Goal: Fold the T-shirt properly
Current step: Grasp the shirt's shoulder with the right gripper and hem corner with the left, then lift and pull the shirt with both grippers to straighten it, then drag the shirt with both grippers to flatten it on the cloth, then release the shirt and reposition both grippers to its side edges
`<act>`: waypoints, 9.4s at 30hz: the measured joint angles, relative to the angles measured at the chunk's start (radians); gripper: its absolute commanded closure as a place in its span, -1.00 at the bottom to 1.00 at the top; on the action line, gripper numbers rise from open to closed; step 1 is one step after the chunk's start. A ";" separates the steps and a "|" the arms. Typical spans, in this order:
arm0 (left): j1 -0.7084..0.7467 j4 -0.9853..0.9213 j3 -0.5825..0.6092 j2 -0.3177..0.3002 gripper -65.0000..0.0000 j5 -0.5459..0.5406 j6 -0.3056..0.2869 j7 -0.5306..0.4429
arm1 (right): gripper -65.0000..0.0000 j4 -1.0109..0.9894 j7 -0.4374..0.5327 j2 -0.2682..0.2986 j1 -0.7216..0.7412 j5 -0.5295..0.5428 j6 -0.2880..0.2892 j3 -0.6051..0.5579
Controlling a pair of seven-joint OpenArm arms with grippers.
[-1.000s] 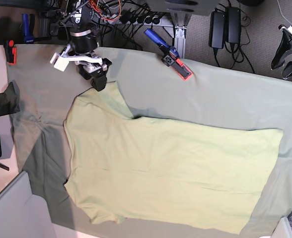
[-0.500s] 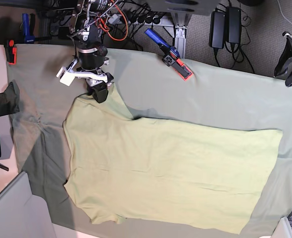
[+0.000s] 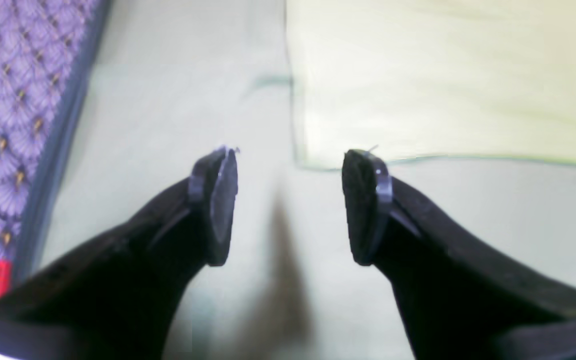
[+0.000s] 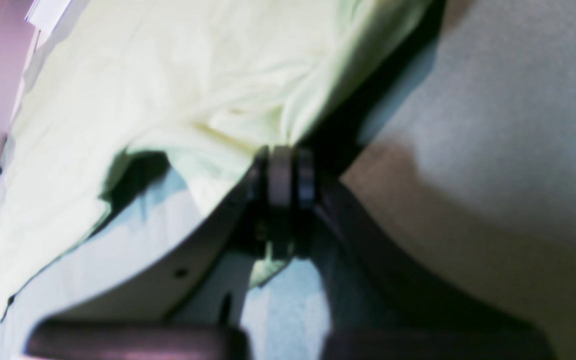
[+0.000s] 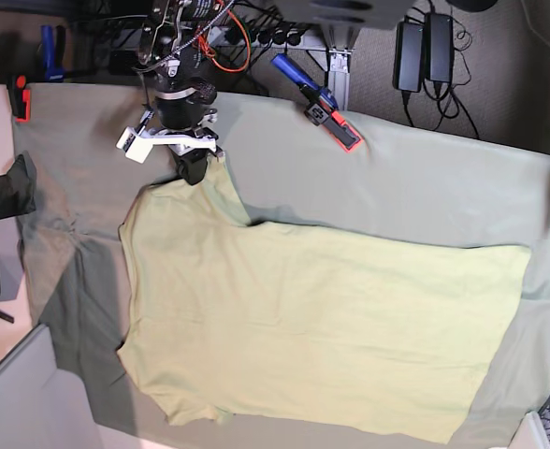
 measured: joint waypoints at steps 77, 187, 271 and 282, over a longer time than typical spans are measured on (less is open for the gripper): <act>-0.360 -0.323 0.245 0.002 1.00 -0.099 -0.261 0.043 | 1.00 0.232 -0.223 0.212 0.042 -0.039 0.066 0.089; -0.526 -0.566 0.193 0.126 1.00 -0.188 -0.261 0.311 | 1.00 -0.026 -0.407 0.059 0.183 0.149 0.073 0.307; -0.560 -0.281 0.259 0.003 -0.11 0.070 -0.246 0.164 | -0.26 0.237 -0.467 0.327 -0.151 0.223 0.113 0.469; -0.959 -1.004 0.357 0.095 -0.11 0.225 -0.235 0.017 | -0.26 0.237 -0.467 0.327 -0.155 0.221 0.113 0.469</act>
